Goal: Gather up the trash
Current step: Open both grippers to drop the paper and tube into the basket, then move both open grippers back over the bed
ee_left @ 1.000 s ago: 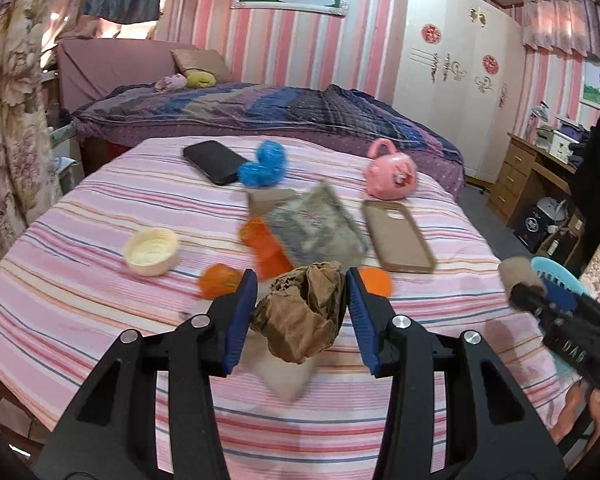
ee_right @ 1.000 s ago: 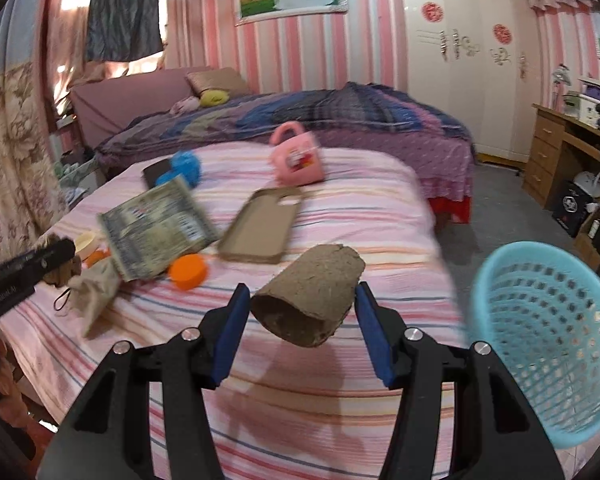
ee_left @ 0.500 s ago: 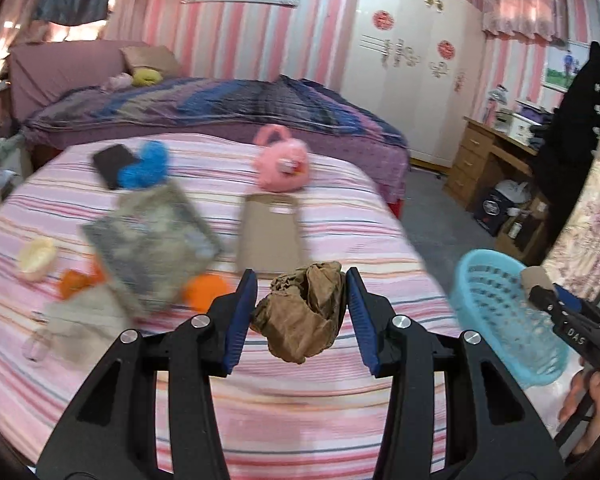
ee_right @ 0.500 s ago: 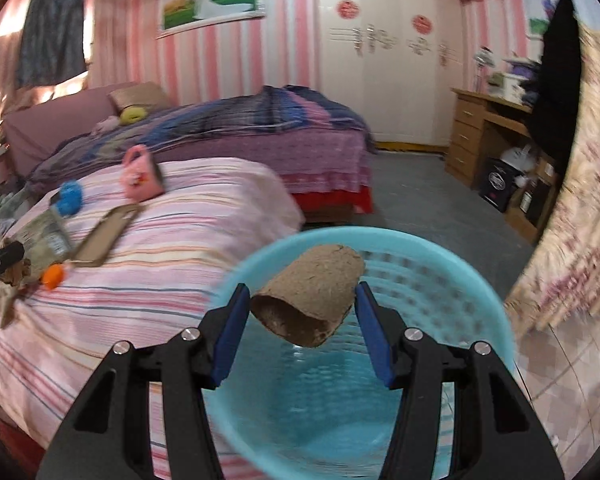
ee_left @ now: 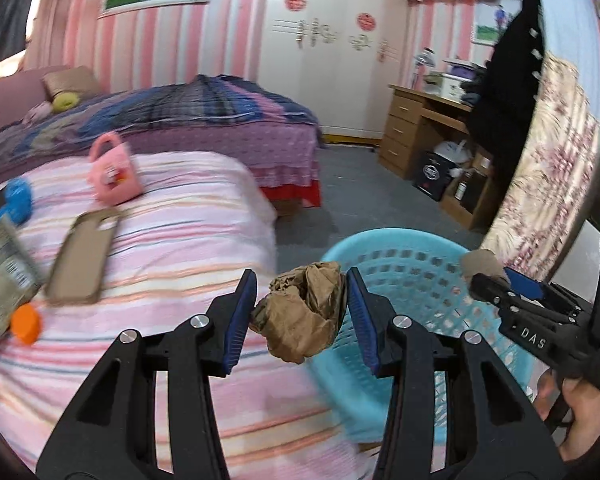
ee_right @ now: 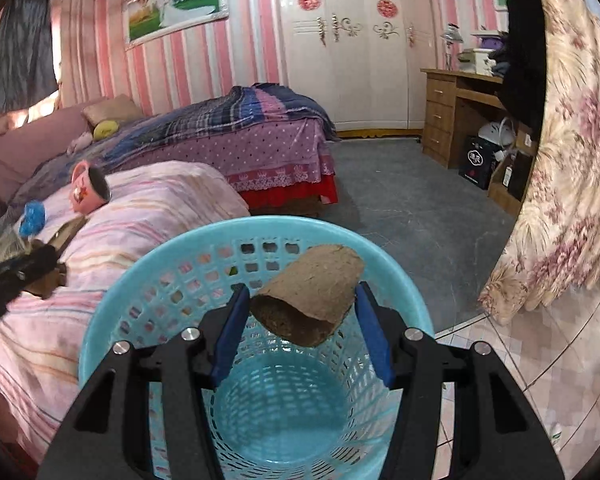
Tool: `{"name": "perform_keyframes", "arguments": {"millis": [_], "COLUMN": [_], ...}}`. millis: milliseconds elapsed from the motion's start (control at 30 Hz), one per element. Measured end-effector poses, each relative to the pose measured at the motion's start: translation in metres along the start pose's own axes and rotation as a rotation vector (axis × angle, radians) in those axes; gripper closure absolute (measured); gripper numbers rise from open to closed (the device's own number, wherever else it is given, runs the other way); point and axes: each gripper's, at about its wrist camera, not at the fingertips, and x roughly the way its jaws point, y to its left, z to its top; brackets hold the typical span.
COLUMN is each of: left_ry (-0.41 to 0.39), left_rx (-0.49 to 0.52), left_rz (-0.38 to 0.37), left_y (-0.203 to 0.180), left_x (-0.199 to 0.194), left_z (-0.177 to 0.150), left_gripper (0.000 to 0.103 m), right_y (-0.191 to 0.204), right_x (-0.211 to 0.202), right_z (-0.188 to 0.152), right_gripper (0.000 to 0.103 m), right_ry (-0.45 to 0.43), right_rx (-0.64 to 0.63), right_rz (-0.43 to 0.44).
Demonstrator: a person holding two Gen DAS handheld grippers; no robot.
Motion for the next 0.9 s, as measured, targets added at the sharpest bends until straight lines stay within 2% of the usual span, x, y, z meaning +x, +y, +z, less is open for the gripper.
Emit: {"name": "perform_keyframes", "arguments": {"millis": [233,333,400,533,567,667,900], "left_ry": [0.03,0.063,0.073,0.068,0.062,0.047,0.023], "left_rx": [0.054,0.042,0.016,-0.012,-0.015,-0.021,-0.017], "left_rz": [-0.034,-0.053,-0.041,-0.026,-0.015,0.003,0.069], "left_y": [-0.035,-0.032,-0.028,-0.013,-0.009,0.001,0.025], "left_x": [0.034,0.045,0.048,0.045,0.043,0.036,0.014], "left_z": [0.004,0.005,0.006,0.012,0.013,0.015,0.009], "left_gripper": [0.056,0.045,0.026,0.015,0.013,0.011,0.007], "right_y": [-0.016,-0.018,-0.019,-0.014,-0.013,-0.008,0.006], "right_x": [-0.002,-0.002,-0.001,0.0,-0.001,-0.001,-0.007], "right_z": [-0.004,-0.005,-0.005,-0.006,-0.006,-0.004,0.002], "right_gripper": [0.049,0.049,0.049,0.047,0.044,0.028,0.016], "right_ry": [-0.015,-0.013,-0.012,-0.013,-0.015,-0.023,-0.032], "right_rx": [0.023,0.026,0.029,0.025,0.025,0.024,-0.001], "right_rz": [-0.016,-0.021,-0.018,-0.021,-0.02,-0.03,-0.044]}}
